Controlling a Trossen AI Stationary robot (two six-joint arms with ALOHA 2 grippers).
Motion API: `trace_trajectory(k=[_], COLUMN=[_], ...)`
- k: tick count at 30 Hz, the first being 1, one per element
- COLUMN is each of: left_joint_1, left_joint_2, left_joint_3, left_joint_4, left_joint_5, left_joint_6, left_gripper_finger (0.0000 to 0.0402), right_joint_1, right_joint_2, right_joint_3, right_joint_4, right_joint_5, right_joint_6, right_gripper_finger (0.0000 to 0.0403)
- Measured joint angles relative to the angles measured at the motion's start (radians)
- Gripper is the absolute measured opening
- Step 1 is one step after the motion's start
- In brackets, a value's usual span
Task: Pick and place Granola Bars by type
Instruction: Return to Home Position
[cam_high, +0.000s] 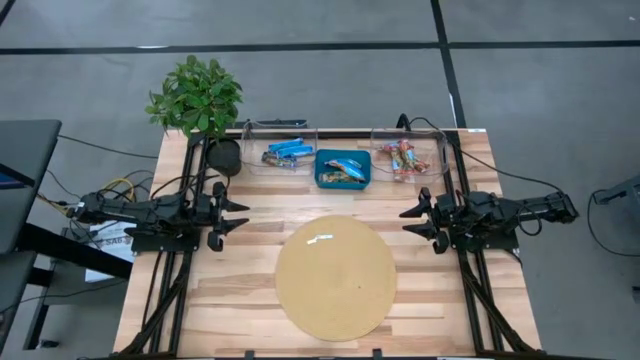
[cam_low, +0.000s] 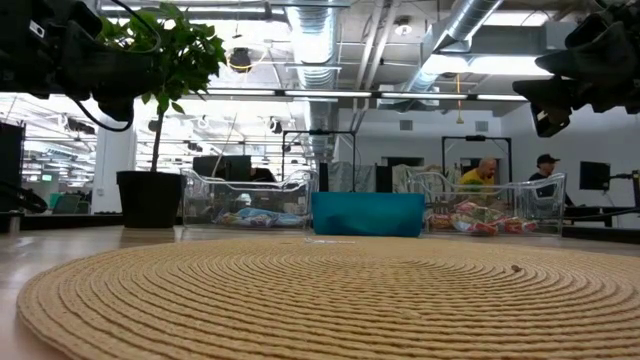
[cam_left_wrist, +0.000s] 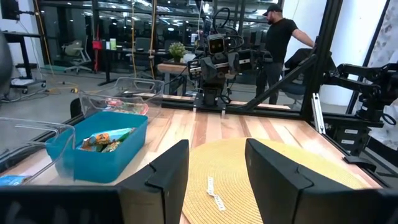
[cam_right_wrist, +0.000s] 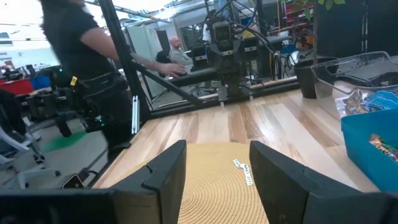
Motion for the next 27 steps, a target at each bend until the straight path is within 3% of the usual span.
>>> trace_trajectory(k=[27], left_joint_1=[0.0], left_joint_2=[0.0], left_joint_3=[0.0], left_joint_4=[0.0], left_joint_5=[0.0], left_joint_6=[0.004], left_gripper_finger=[0.015], right_joint_1=[0.0], right_joint_2=[0.0], right_joint_3=[0.0], right_joint_4=[0.0], right_joint_5=[0.0], right_joint_6=[0.0], right_gripper_finger=[0.0169])
